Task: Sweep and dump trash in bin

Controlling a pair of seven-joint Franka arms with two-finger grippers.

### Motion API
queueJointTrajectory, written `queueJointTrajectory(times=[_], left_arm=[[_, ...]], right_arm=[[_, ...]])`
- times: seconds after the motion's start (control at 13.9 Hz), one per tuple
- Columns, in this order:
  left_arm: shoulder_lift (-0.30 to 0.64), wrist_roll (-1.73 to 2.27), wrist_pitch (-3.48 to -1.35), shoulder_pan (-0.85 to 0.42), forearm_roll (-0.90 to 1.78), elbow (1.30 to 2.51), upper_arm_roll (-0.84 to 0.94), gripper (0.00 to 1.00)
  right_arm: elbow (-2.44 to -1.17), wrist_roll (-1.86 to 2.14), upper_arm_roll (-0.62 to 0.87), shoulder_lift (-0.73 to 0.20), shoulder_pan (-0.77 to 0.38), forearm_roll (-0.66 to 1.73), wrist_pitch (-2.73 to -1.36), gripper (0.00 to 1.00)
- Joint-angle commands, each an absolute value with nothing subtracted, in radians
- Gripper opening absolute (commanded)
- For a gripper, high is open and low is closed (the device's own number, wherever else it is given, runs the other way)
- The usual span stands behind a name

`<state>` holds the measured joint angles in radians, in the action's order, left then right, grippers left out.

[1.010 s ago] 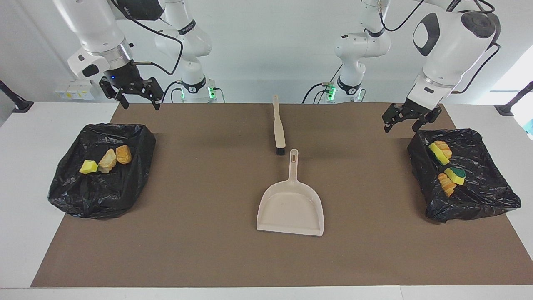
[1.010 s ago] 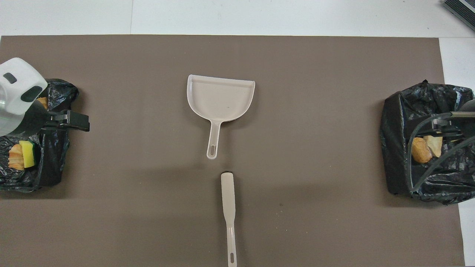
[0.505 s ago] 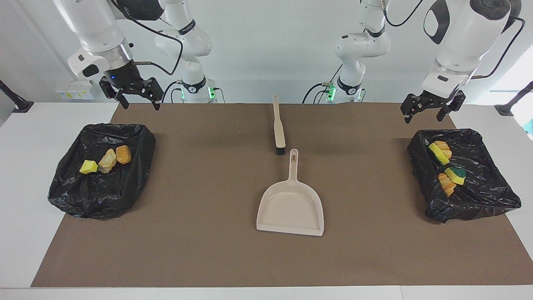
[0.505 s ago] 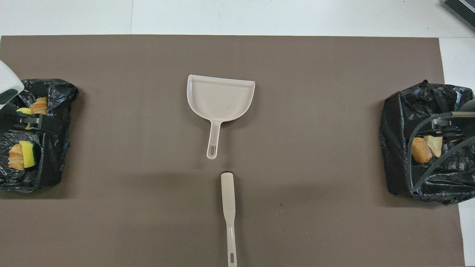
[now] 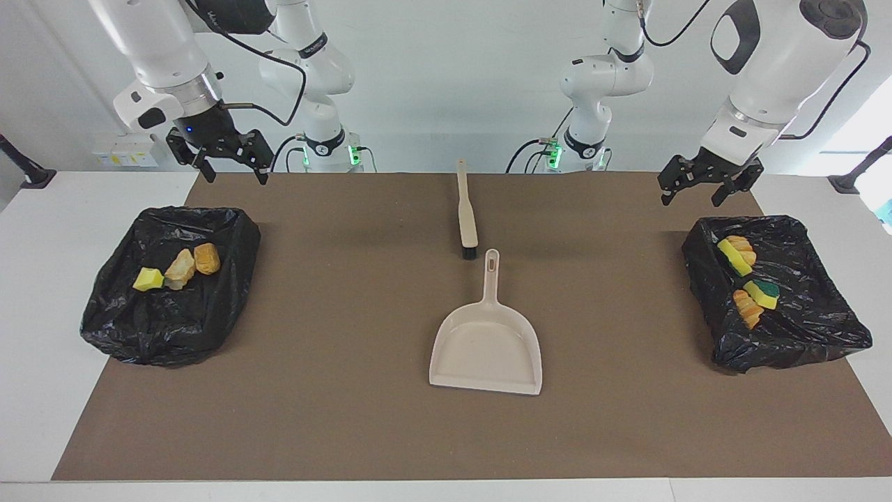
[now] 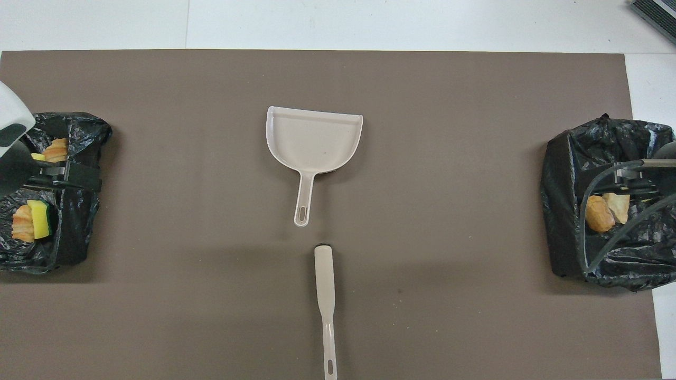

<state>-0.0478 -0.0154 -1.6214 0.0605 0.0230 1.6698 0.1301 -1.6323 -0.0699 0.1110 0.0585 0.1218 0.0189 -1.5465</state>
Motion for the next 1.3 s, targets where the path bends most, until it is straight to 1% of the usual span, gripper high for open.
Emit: queueJointTrajectory(times=[0.0, 0.22, 0.43, 0.65, 1.23], left_arm=[[-0.057, -0.005, -1.559, 0.075, 0.04, 1.609, 0.127, 1.0], [-0.057, -0.005, -1.519, 0.077, 0.034, 1.56, 0.124, 1.0], [-0.073, -0.006, -1.476, 0.075, 0.031, 1.545, 0.117, 1.0], [-0.107, -0.005, -1.49, 0.077, 0.032, 1.574, 0.12, 1.0], [-0.113, -0.008, -1.49, 0.077, 0.032, 1.578, 0.12, 1.0]], right_arm=[[-1.651, -0.08, 0.115, 0.078, 0.132, 0.034, -1.537, 1.0], [-1.651, -0.08, 0.115, 0.078, 0.132, 0.034, -1.537, 1.0], [-1.651, -0.08, 0.115, 0.078, 0.132, 0.034, -1.537, 1.0], [-1.651, -0.08, 0.115, 0.078, 0.132, 0.034, -1.537, 1.0], [-1.651, -0.08, 0.115, 0.078, 0.132, 0.034, -1.537, 1.0]])
